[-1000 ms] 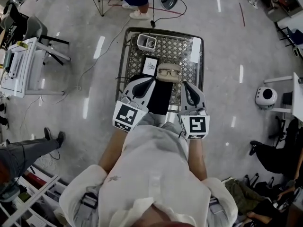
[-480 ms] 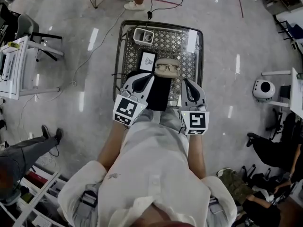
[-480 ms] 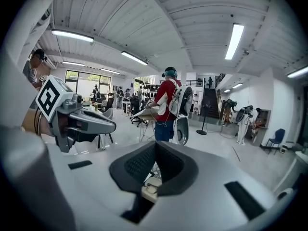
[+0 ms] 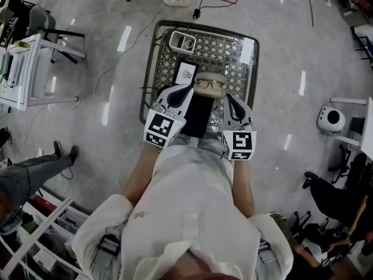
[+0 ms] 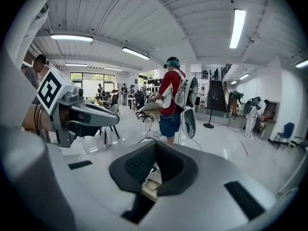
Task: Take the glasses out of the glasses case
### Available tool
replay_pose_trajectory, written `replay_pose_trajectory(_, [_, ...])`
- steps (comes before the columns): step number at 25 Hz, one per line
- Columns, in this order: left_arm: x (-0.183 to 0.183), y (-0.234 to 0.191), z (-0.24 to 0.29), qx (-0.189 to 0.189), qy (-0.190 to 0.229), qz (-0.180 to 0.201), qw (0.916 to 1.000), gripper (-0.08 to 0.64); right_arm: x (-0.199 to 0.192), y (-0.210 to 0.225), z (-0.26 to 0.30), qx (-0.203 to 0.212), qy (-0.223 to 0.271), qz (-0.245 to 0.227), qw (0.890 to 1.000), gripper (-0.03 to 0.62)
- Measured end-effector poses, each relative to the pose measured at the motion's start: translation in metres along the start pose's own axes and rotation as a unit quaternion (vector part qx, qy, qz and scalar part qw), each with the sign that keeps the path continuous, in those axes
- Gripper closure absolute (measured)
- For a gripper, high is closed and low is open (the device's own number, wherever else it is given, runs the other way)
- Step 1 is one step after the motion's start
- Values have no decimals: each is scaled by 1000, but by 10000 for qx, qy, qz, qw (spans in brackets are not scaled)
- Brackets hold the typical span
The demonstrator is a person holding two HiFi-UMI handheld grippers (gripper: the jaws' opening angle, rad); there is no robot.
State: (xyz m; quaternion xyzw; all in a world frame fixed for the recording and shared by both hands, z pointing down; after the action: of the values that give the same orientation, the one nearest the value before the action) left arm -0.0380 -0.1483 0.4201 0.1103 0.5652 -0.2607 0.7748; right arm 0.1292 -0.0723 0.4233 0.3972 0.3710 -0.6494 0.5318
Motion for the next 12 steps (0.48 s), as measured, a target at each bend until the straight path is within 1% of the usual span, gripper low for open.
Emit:
replay_pose_trajectory(3, [-4,4,14,83,-109,-45,9999,548,-14,9,8,165,-174,67,9997,586])
replay_pose_trajectory(7, [-17,5,32,174,-326,-211,9991,548,-33,23,20,342,-401,138,9985,586])
replay_pose_trajectory(12, [-26,7,52,256,-565,-269,9977,548,-50,40,35,506,-585,177,9968,586])
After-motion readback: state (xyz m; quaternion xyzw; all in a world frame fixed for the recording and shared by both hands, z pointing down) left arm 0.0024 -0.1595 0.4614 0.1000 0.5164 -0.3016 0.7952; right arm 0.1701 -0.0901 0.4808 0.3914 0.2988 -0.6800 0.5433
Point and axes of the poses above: the fingertips, and each gripper's own axes: z forward along the fingers, y to its right, x out of its top, the point moved 6 cm from there along -z, backward along the fingers, and after that the axes turned 1 degree about -y, right-handed, at the moved point
